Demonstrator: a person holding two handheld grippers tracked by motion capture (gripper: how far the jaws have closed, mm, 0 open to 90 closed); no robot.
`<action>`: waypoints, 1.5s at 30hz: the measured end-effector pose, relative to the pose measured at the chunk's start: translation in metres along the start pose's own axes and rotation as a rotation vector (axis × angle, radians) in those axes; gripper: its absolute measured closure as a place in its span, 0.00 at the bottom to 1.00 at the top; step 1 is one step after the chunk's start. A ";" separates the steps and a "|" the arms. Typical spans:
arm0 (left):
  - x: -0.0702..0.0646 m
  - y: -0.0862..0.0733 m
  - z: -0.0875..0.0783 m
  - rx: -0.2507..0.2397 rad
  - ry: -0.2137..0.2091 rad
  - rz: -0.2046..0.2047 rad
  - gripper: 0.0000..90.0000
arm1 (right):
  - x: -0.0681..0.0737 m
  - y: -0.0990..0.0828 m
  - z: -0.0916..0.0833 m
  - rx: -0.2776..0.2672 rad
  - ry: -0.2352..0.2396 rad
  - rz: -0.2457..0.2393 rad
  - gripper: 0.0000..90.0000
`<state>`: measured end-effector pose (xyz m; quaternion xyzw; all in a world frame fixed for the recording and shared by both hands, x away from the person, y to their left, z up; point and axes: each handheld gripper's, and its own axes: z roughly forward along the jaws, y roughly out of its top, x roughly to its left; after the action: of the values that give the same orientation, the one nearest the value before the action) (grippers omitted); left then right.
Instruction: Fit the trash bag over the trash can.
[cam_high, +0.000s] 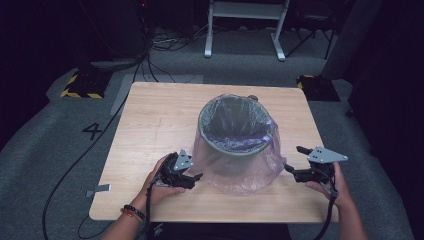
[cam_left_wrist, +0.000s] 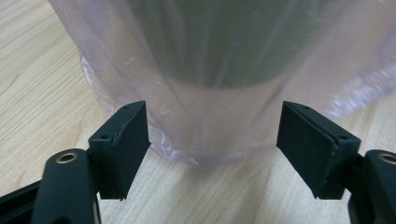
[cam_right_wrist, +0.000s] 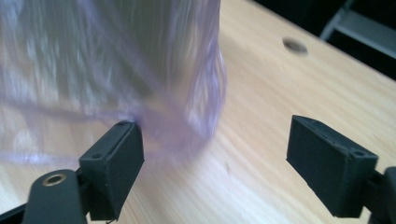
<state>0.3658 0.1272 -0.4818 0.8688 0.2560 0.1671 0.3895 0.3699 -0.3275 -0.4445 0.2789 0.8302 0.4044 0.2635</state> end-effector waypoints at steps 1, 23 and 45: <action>0.000 0.000 0.001 -0.001 0.000 -0.002 0.29 | 0.000 -0.004 0.001 0.014 0.015 -0.004 0.21; 0.014 -0.030 -0.007 0.090 -0.010 -0.023 0.21 | -0.011 0.026 -0.024 -0.173 0.081 0.073 0.22; 0.019 -0.035 -0.005 0.086 -0.059 -0.078 0.15 | -0.010 0.089 -0.035 -0.325 0.063 0.043 0.23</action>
<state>0.3674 0.1605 -0.5035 0.8785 0.2852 0.1150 0.3656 0.3761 -0.3064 -0.3514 0.2375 0.7555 0.5476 0.2701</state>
